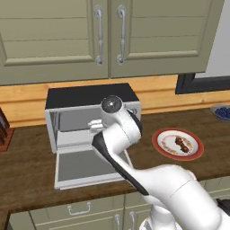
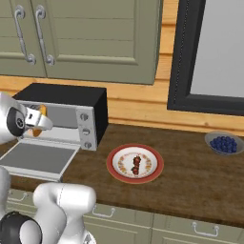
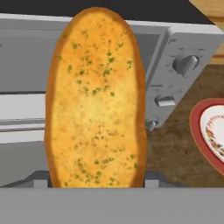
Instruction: Pick up the kebab skewer and baguette bread, and place them inside the toaster oven. Close the toaster oven door and start by setting the timer.
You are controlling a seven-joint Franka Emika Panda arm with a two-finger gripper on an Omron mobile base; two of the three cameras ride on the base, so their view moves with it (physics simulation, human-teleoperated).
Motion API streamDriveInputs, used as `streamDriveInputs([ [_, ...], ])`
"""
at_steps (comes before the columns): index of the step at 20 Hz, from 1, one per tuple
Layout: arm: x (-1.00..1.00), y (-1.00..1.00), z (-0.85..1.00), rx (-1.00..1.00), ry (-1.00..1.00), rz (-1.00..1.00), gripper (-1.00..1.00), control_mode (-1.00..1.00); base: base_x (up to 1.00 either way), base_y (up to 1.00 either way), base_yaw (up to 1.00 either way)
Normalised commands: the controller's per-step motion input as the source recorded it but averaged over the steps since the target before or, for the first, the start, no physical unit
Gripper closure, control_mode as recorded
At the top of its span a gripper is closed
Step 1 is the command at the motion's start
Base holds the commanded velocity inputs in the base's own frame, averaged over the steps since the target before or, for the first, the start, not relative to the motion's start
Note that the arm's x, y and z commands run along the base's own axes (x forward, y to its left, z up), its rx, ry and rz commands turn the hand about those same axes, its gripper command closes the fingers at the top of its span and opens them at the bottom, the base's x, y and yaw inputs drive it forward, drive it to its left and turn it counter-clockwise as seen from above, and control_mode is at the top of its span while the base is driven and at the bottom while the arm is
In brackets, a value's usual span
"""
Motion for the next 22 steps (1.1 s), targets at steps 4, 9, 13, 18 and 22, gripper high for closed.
streamDriveInputs([
  [4, 0.43, -0.11, -0.04, 0.0, -0.04, 0.03, 1.0, -1.0, 0.0, 0.0, 0.0],
  [9, 0.23, 0.09, 0.0, 0.0, 0.06, 0.0, 1.0, -1.0, 0.0, 0.0, 0.0],
  [13, 0.14, 0.12, -0.03, 0.0, 0.11, 0.0, 1.0, -1.0, 0.0, 0.0, 0.0],
  [18, 0.37, 0.05, -0.14, 0.0, 0.03, 0.0, 1.0, -1.0, 0.0, 0.0, 0.0],
  [22, 0.4, 0.0, -0.16, 0.0, -0.06, 0.0, 1.0, -1.0, 0.0, 0.0, 0.0],
])
